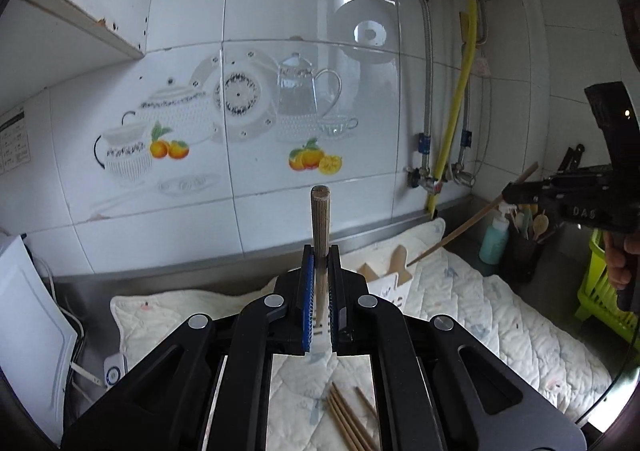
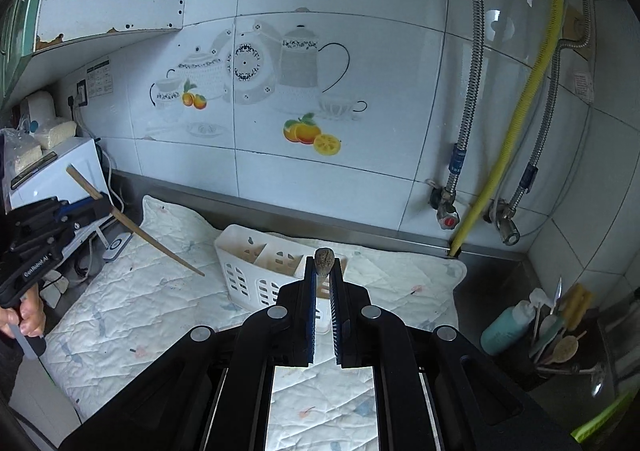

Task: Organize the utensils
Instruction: 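Lift both chopsticks upright into the white holder while both grippers open to release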

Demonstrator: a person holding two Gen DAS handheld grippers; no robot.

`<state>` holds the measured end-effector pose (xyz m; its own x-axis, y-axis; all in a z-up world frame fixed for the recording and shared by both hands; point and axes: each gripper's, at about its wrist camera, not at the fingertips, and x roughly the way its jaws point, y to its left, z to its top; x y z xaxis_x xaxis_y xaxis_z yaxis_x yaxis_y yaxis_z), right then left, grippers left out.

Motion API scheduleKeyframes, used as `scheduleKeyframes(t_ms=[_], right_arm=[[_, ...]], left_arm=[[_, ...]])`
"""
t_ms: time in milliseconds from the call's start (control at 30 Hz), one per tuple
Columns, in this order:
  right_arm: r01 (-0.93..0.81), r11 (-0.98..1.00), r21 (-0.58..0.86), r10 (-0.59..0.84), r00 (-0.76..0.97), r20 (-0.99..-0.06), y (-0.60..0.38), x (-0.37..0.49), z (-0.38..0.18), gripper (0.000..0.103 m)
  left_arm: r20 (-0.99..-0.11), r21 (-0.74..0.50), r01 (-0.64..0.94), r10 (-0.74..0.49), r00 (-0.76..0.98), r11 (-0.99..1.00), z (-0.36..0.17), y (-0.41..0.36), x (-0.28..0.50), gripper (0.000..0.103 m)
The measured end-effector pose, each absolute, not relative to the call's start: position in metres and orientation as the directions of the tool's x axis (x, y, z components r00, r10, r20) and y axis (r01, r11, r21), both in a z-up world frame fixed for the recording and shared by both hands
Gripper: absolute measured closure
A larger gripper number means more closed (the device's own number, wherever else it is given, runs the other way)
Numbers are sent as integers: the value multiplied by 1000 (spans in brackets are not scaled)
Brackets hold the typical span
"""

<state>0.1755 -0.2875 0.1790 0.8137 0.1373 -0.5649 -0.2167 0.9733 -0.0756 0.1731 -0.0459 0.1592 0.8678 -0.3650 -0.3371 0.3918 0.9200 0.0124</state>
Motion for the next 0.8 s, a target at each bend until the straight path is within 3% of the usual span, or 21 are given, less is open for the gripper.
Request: scheduleKeyframes(t_ms=[233, 533, 800], right_arm=[[-219, 973, -74, 128, 777, -616, -283, 216, 162, 97], [-223, 974, -37, 139, 721, -678, -282, 249, 135, 96], [-209, 978, -23, 142, 738, -660, -283, 255, 129, 94]], left_arm=[[-293, 6, 381, -363, 885, 925, 177, -68, 213, 99], [-416, -4, 360, -329, 848, 933, 150, -84, 275, 98], [-429, -35, 352, -332, 840, 935, 144, -83, 287, 94]])
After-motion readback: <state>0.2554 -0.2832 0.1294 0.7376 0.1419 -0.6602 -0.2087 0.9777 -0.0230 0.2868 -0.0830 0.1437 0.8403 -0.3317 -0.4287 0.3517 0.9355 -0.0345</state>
